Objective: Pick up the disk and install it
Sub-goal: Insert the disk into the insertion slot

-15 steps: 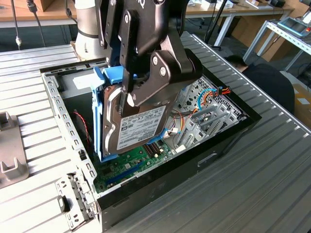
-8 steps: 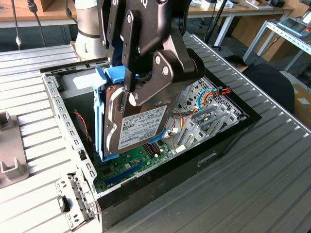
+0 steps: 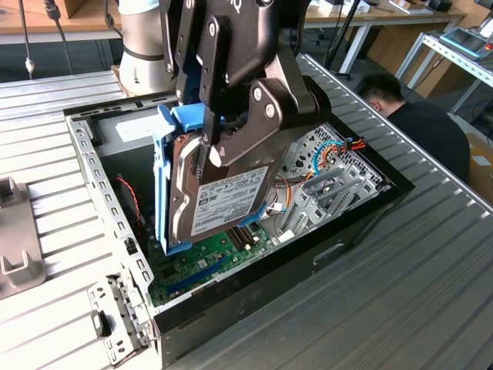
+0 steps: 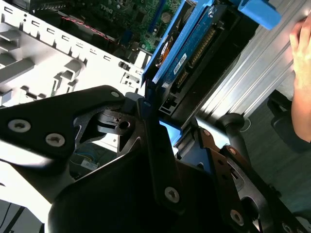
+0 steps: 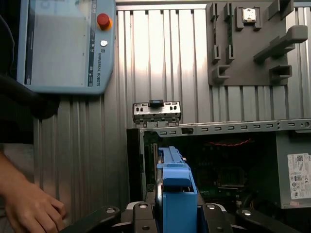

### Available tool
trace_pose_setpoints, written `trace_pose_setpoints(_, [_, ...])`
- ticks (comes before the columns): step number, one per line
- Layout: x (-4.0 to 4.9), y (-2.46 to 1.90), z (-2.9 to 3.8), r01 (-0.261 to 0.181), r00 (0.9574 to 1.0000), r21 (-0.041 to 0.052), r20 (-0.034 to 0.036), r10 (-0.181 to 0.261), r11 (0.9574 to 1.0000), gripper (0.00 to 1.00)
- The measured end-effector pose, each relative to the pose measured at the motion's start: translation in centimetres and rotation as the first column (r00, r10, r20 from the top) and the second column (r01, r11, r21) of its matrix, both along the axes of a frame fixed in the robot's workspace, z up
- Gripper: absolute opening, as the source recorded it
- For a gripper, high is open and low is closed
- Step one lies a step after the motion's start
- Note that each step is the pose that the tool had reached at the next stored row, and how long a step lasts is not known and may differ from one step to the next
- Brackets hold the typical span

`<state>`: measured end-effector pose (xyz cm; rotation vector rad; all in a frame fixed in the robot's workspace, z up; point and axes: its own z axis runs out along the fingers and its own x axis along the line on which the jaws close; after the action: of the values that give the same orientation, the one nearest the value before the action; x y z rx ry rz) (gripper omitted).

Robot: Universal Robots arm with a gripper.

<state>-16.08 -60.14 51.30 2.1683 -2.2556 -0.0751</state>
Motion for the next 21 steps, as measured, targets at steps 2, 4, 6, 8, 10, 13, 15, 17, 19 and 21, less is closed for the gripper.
trace_pose_setpoints(2, [0.05,0.0,0.0,0.0,1.0,0.0,0.0,0.0,1.0,0.37])
trace_pose_setpoints(4, [0.13,0.0,0.0,0.0,1.0,0.0,0.0,0.0,1.0,0.37])
trace_pose_setpoints(6, [0.17,0.0,0.0,0.0,1.0,0.0,0.0,0.0,1.0,0.37])
trace_pose_setpoints(8, [0.22,0.0,0.0,0.0,1.0,0.0,0.0,0.0,1.0,0.37])
trace_pose_setpoints(10, [0.28,0.0,0.0,0.0,1.0,-0.0001,0.0,0.0,1.0,0.37])
trace_pose_setpoints(13, [0.34,-0.01,0.0,0.0,1.0,0.0,-0.0001,0.0,1.0,0.37])
trace_pose_setpoints(15, [0.4,-0.01,0.0,0.0,1.0,0.0,0.0,0.0,1.0,0.37])
trace_pose_setpoints(17, [0.49,-0.01,0.0,0.0,1.0,0.0,0.0,0.0,1.0,0.37])
trace_pose_setpoints(19, [0.58,-0.01,0.0,0.0,1.0,-0.0001,0.0,0.0,1.0,0.37])
trace_pose_setpoints(21, [0.67,-0.01,-0.01,0.0,1.0,-0.0001,0.0,0.0,1.0,0.37])
